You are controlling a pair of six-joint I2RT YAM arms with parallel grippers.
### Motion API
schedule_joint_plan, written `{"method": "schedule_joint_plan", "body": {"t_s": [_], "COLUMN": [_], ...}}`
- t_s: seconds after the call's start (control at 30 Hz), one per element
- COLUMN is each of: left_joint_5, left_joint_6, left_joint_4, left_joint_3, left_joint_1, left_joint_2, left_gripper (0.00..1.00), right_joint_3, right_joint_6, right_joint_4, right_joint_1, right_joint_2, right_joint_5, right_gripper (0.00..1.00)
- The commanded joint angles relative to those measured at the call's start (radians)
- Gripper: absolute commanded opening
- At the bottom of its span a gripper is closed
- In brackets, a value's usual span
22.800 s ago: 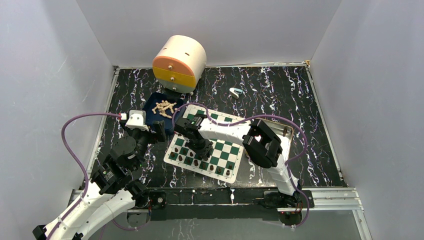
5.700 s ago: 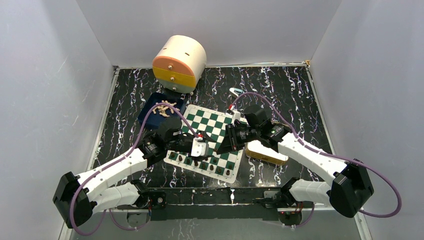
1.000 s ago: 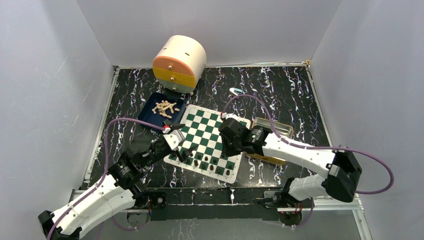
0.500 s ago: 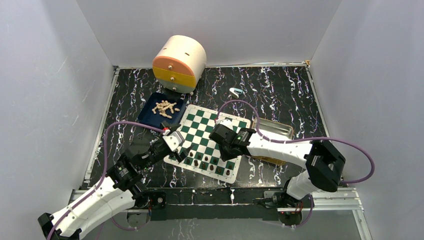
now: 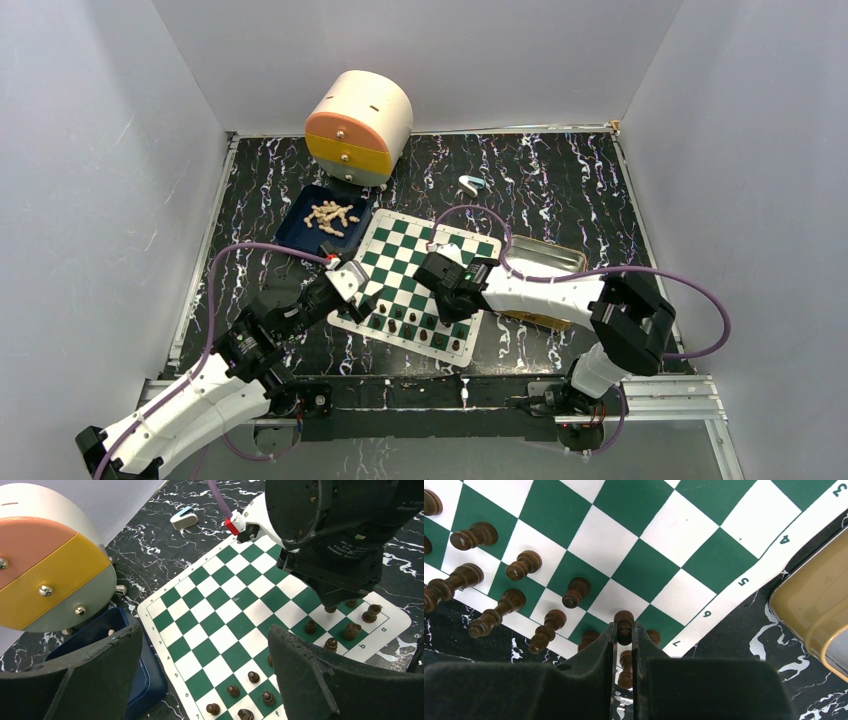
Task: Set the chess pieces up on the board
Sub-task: Place the chess piece on the chessboard.
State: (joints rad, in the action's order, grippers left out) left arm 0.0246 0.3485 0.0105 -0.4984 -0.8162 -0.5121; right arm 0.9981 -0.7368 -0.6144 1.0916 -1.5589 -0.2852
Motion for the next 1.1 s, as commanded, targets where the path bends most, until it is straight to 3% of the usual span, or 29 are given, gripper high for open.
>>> {"method": "schedule_joint_plan", "body": {"t_s": [0.0,0.37,0.8,1.07], "left_joint_5": [-0.047,-0.037,-0.04,-0.051], "left_joint_6": [0.009,0.009,0.013,0.006], "left_joint_4": [0.01,0.021,0.026,0.032], "left_joint_3": [-0.028,-0.034,-0.035,-0.036], "left_joint_1": [-0.005,-0.005,-0.005,-0.005], "left_joint_2": [0.02,-0.001,-0.007,-0.011], "left_gripper": [0.93,0.93,0.93,0.93], "right_joint_3": [0.046,0.05,0.059,0.089], "right_joint_6": [-0.018,-0.018,-0.016,-0.017], "right_joint_4": [0.034,0.044,0.041,0.002], "right_joint_1": [0.009,0.015,0.015,0.016], "right_joint_2": [-0.015,-0.051,-0.063,-0.03], "right_joint_5": [-0.006,0.012,0.023,-0.009], "right_gripper": [0.2,0.21,0.34,0.36]}}
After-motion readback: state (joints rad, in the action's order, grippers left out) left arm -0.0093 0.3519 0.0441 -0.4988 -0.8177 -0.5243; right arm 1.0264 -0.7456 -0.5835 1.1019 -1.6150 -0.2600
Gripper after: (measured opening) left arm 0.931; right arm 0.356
